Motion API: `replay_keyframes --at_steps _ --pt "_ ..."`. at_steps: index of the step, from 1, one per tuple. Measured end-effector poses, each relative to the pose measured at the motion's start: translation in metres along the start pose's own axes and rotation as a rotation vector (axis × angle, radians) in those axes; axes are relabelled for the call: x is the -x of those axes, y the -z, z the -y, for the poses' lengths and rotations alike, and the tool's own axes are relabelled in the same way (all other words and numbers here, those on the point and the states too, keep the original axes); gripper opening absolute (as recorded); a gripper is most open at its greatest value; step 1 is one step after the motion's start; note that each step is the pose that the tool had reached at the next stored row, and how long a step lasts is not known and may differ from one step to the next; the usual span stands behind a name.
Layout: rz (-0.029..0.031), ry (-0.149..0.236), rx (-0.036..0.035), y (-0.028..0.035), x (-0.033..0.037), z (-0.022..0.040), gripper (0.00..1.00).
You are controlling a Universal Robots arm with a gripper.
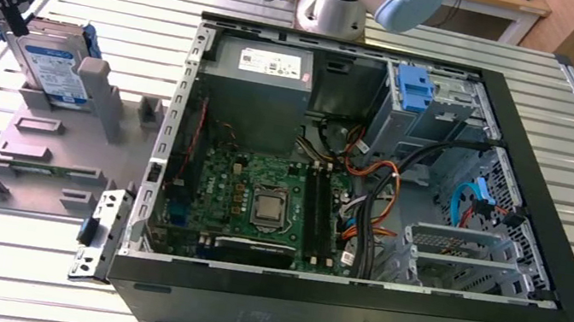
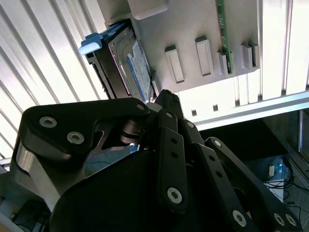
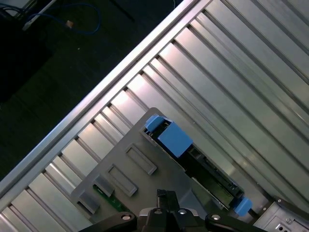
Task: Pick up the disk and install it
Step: 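Pick up the disk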
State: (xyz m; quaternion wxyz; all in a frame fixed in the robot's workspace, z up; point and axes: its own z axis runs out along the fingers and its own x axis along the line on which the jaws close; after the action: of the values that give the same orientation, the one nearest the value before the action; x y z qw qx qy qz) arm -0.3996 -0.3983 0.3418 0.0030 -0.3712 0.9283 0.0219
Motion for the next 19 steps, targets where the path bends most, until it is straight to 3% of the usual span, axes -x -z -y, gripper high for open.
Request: replay_keyframes --at_steps 19 --pt "-0.0006 0.013 0.0003 0.0 0.0 0.0 0.11"
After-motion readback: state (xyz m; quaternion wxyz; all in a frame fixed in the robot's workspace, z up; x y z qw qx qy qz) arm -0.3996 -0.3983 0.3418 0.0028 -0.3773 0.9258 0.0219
